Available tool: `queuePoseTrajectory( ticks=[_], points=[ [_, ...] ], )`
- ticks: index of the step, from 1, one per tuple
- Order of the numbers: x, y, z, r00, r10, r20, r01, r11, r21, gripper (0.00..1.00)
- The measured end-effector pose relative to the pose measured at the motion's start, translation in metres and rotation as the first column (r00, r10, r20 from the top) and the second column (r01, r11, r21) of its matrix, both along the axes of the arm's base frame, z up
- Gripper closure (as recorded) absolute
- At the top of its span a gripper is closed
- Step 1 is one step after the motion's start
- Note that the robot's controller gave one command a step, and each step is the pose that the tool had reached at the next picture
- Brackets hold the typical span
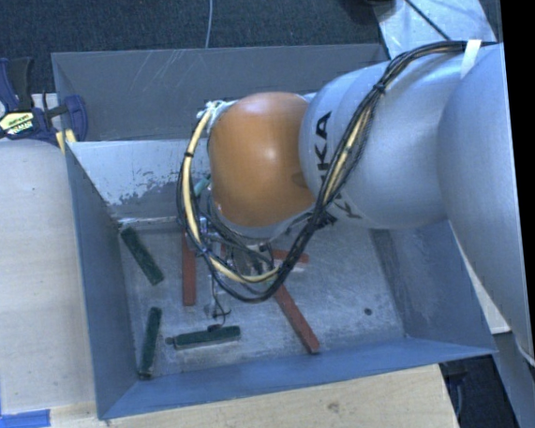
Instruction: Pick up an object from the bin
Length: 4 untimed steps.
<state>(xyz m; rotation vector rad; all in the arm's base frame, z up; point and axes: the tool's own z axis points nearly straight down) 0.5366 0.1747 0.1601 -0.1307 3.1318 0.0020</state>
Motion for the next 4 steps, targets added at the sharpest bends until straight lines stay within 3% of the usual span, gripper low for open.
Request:
queuePoseTrajectory(
  ticks=[1, 2, 3, 4],
  points=[
    [-0.007, -0.01, -0.054, 0.977, 0.214, -0.002, -0.214, 0.977, -0.001, 0.0],
    [0.014, 0.028, -0.085, 0.837, 0.547, 0.007, -0.547, 0.837, -0.001, 1.0],
    [0.014, 0.028, -0.085, 0.837, 0.546, 0.007, -0.546, 0.837, -0.001, 1.0],
    [0.036, 0.017, -0.033, 0.827, 0.563, -0.008, -0.563, 0.827, 0.0, 1.0]
  ],
)
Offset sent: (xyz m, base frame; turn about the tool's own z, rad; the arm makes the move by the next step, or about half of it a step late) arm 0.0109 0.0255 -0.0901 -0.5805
